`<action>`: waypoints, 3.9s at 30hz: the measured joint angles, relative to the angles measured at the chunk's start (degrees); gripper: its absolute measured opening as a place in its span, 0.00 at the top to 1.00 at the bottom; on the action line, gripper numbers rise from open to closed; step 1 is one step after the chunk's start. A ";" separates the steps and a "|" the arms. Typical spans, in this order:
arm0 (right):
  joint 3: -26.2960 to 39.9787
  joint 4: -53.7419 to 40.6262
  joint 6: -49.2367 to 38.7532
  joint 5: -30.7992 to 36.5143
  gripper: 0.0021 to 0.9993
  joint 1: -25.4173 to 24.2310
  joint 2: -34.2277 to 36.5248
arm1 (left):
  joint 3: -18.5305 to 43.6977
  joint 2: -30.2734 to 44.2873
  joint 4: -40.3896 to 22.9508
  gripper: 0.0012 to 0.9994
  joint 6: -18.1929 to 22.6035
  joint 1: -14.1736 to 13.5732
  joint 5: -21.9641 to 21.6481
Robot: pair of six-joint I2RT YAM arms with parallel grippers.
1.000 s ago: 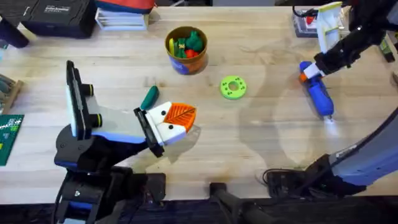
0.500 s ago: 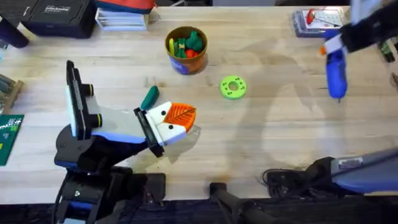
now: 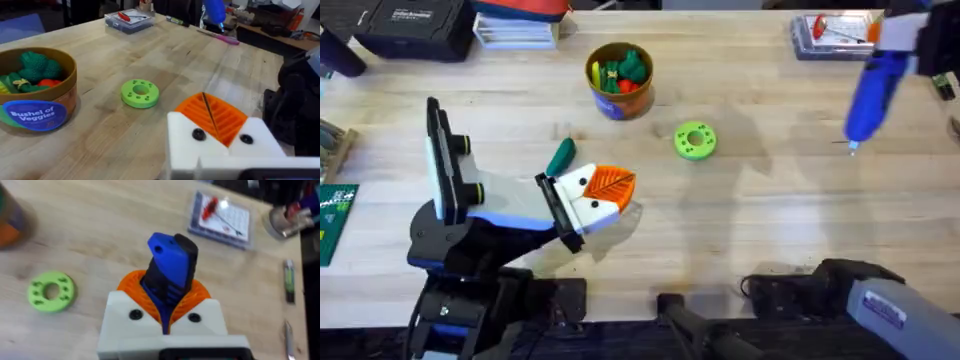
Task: Pick up the gripper from the table and insert it into the empty holder that is missing its gripper. Then pick up a screw, insert it into the mounting hole, and use the screwdriver to tighten it. Finally, clean up the table by picking up the vegetable and placing it into the bucket.
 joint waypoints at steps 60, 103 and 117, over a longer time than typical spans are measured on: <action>-34.25 87.72 30.46 -1.08 0.98 63.72 -0.56 | 0.00 -0.02 0.00 1.00 0.00 0.00 -0.01; -34.23 87.05 31.58 -1.02 0.98 63.88 1.24 | 0.00 -0.02 -0.06 1.00 -0.02 0.00 -0.01; -34.31 91.44 31.70 -1.38 0.98 63.03 0.94 | 0.00 0.00 -0.03 1.00 0.00 0.00 -0.01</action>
